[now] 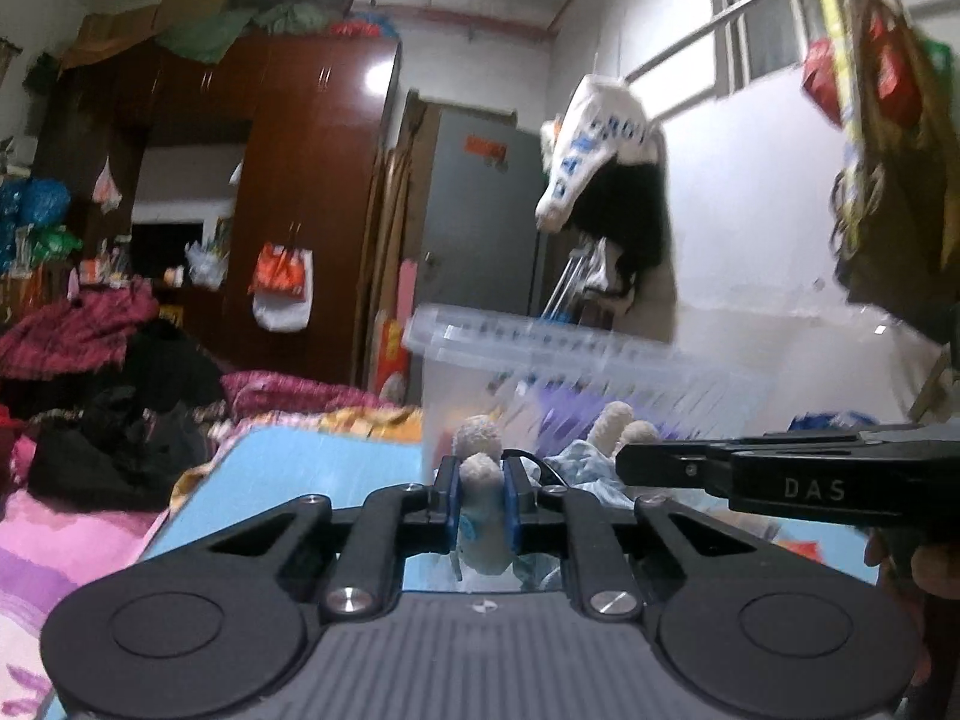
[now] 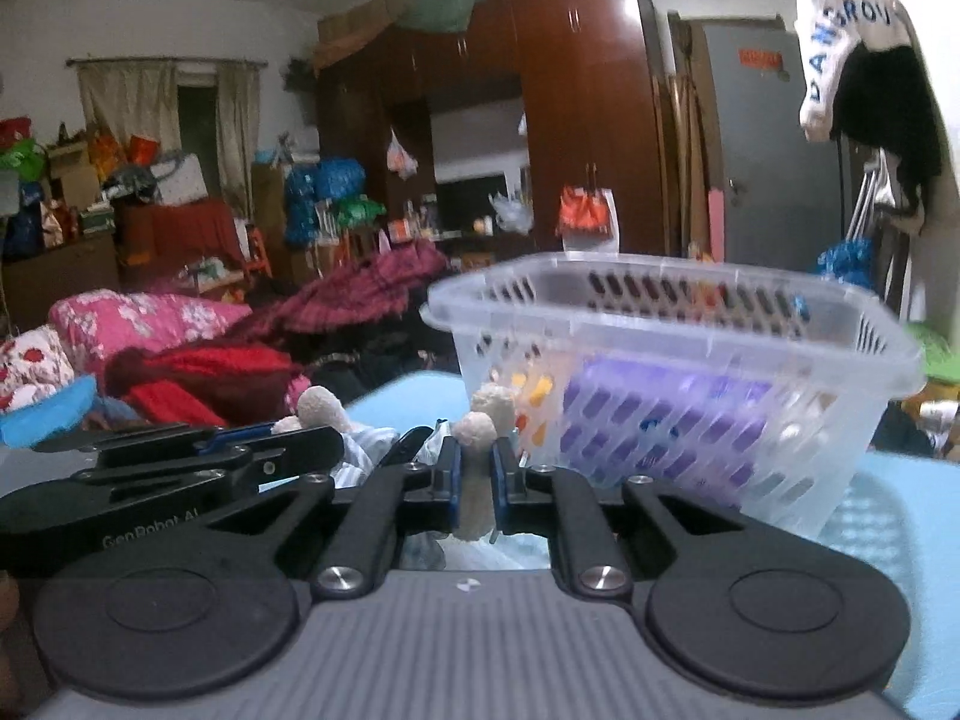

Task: Organize objects
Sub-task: 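Grasp the white plush toy with the left gripper and lift it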

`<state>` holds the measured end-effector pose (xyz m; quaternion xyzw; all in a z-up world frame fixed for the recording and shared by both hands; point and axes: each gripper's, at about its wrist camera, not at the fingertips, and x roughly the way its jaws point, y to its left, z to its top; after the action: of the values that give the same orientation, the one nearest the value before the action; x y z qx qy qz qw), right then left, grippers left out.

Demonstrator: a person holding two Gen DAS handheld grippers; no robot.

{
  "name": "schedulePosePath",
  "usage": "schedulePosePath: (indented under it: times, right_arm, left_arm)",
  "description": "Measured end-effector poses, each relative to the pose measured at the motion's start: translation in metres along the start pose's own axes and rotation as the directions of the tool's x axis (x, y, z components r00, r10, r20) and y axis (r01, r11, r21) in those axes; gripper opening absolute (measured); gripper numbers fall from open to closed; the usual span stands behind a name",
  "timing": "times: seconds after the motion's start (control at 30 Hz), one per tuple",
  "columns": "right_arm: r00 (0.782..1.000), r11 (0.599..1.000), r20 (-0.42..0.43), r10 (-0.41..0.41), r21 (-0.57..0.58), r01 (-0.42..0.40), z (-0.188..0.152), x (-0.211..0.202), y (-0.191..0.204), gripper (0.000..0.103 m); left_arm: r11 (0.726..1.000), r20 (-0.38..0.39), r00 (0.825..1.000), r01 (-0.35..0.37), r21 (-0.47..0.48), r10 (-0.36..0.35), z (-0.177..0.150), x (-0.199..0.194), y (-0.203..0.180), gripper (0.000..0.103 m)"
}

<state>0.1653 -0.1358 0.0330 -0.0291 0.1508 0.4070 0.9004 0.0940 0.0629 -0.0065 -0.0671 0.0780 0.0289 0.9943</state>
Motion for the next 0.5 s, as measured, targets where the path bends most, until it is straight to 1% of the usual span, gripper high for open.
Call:
schedulePosePath:
  times: [0.1,0.2,0.27,0.4,0.5]
  right_arm:
    - [0.999,1.0,0.044,0.004,-0.009,-0.003,0.007,-0.012,0.0,0.012]
    - [0.995,1.0,0.1,-0.001,-0.027,0.004,0.02,-0.027,0.003,0.012]
    - [0.991,0.999,0.136,-0.005,-0.031,0.01,0.032,-0.034,0.003,0.012]
    - [0.977,0.998,0.21,-0.032,-0.041,0.042,0.07,-0.039,-0.001,0.012]
    - [0.97,0.998,0.238,-0.055,-0.027,0.063,0.093,-0.034,-0.008,0.012]
  left_arm:
    - [1.0,0.054,0.998,0.023,0.012,-0.024,0.01,-0.012,-0.006,0.017]
    - [0.998,0.102,0.994,0.045,0.037,-0.049,0.026,-0.019,-0.015,0.017]
    - [0.996,0.136,0.989,0.052,0.07,-0.061,0.043,-0.021,-0.022,0.017]
    - [0.992,0.193,0.978,0.053,0.112,-0.074,0.088,-0.011,-0.035,0.017]
    - [0.989,0.206,0.975,0.05,0.137,-0.078,0.119,0.005,-0.043,0.017]
